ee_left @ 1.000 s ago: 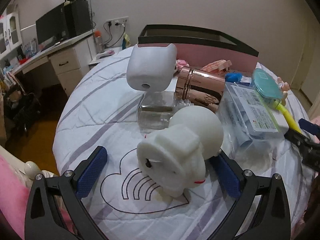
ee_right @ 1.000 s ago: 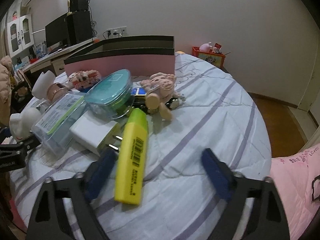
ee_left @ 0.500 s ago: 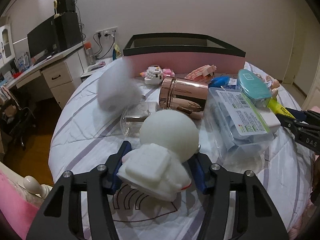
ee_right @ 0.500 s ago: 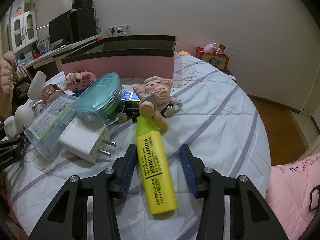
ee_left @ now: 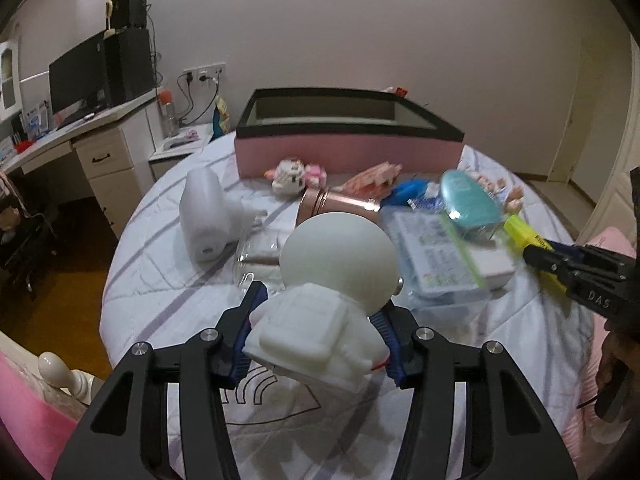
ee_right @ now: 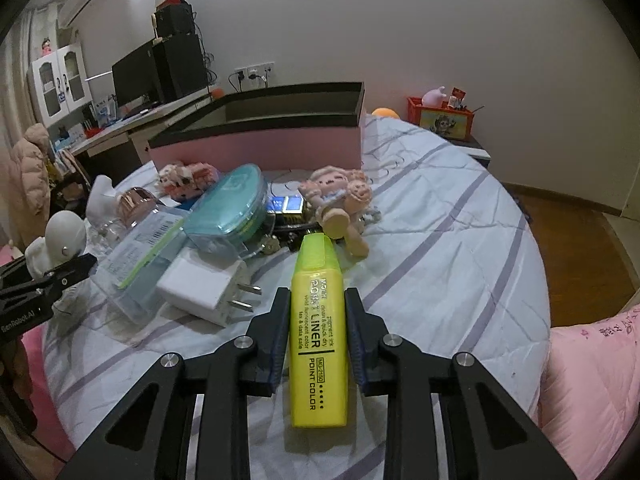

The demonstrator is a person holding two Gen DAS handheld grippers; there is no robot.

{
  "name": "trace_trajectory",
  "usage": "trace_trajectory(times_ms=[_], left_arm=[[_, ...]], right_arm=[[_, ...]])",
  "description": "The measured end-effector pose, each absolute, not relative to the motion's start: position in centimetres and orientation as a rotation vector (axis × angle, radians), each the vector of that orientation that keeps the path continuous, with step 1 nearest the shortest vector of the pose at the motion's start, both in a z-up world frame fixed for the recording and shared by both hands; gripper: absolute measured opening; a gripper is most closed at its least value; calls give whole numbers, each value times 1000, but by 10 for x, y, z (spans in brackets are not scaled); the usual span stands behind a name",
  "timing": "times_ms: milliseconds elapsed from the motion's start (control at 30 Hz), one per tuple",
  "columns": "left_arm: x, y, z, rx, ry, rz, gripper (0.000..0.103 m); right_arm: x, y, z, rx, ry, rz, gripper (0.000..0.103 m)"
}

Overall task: Organize rigid objects
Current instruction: 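Carry the figurine and highlighter into the pink box and release both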

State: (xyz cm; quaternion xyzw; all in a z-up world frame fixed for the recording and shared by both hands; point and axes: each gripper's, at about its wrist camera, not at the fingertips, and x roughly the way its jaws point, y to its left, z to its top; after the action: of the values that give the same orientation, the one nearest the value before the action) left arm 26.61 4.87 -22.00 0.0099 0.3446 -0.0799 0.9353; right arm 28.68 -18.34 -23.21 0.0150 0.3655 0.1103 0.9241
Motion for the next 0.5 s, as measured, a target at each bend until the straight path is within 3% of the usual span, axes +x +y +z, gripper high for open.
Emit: trace_trajectory(times_ms=[500], left_arm=[[300,29,-157,40,605,-253,53]], right_arm=[[307,-170,-172,28,622,292,27]])
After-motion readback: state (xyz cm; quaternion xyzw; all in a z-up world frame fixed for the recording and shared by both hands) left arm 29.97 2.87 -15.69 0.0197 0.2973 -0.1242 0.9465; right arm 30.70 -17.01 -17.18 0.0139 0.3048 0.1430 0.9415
